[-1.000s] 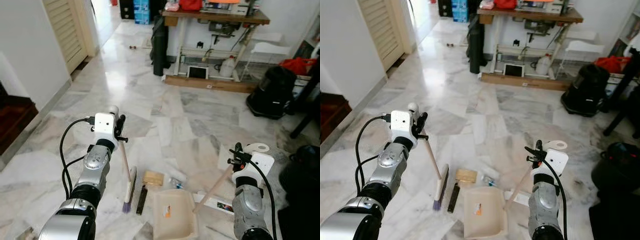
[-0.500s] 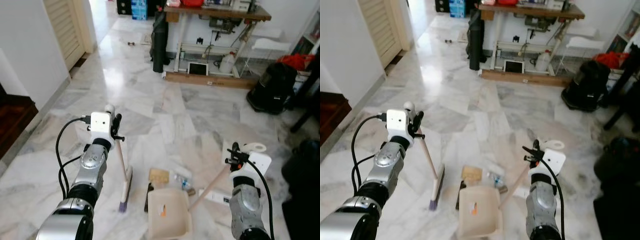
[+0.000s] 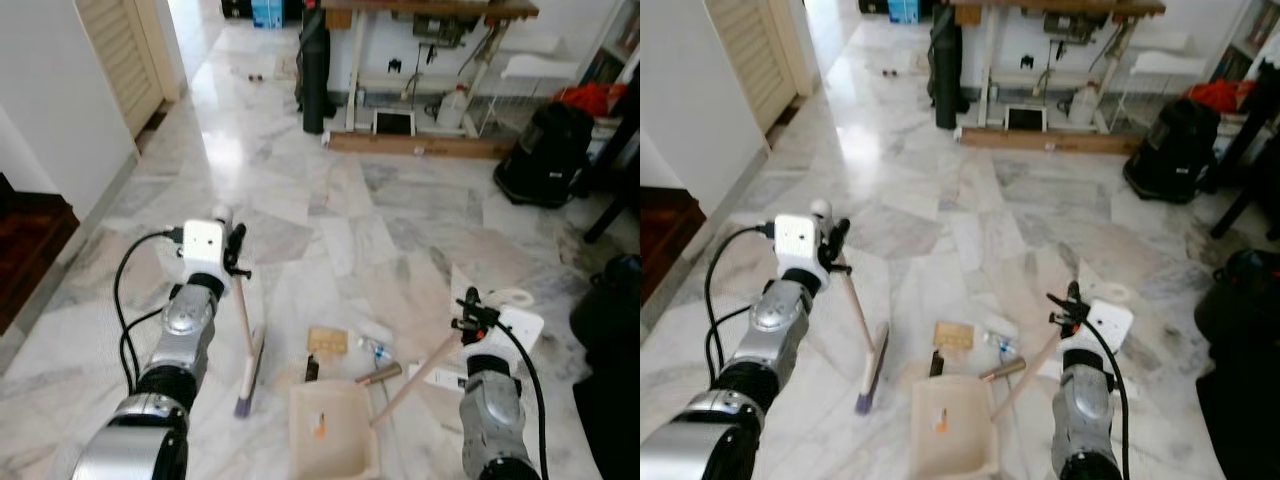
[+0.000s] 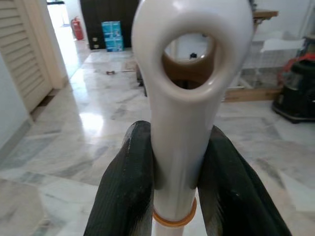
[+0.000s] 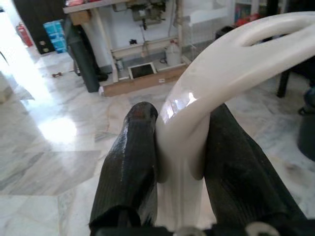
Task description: Sweep floor
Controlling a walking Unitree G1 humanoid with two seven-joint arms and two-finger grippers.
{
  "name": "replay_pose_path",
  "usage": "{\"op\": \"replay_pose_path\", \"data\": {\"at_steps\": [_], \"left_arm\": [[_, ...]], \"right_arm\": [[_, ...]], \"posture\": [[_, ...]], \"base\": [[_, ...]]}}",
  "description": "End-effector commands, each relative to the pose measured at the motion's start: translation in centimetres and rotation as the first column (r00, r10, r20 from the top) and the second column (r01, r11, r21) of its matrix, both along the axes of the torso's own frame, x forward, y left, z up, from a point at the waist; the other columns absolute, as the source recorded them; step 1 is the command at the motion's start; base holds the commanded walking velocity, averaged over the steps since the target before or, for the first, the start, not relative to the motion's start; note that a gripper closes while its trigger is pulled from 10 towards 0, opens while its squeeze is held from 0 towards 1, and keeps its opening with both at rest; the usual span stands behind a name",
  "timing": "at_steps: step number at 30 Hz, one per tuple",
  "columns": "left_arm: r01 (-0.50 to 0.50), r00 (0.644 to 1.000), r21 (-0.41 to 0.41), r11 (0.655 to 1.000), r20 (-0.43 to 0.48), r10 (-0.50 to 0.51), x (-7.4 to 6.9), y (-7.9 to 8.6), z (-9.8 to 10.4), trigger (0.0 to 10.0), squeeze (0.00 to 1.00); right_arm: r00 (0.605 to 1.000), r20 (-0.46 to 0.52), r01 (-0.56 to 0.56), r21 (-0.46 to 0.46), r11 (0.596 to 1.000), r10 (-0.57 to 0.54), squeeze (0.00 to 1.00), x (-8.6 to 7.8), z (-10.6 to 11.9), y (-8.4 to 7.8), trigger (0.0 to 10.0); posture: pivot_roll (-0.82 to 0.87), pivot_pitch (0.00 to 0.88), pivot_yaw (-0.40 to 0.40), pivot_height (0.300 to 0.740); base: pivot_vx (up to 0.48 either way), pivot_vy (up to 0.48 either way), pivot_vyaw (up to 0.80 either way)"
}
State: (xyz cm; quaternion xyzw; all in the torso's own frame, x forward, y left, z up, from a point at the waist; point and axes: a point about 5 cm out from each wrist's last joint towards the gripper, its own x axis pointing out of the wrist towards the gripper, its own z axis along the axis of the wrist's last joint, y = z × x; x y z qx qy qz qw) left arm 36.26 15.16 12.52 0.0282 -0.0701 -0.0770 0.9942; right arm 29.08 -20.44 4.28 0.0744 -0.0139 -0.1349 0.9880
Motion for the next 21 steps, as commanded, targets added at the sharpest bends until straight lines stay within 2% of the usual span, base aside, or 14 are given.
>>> {"op": "replay_pose_path", "data": {"at_steps": [1,6,21], "left_arm": [[0.011,0.997,0.008,1.000,0.070,-0.011,0.42,-0.09,1.67,10.0,0.00],[0.006,0.999,-0.004,1.000,0.052,-0.006,0.39,0.04,1.39,10.0,0.00],[0.010,0.999,0.002,1.000,0.043,-0.010,0.30,0.16,1.17,10.0,0.00]], "right_arm": [[0.999,0.032,0.013,-0.009,1.000,-0.013,0.00,0.24,0.67,-0.38,10.0],[0.999,0.038,0.013,-0.008,1.000,-0.012,0.00,0.29,0.77,-0.39,10.0],[0.999,0.041,0.003,-0.004,1.000,-0.003,0.00,0.44,0.85,-0.07,10.0]], "posture": [[0.08,0.006,0.000,0.740],[0.08,0.014,-0.001,0.740],[0.08,0.017,-0.001,0.740]], "base": [[0.000,0.000,0.00],[0.103,0.000,0.00],[0.347,0.000,0.00]]}}
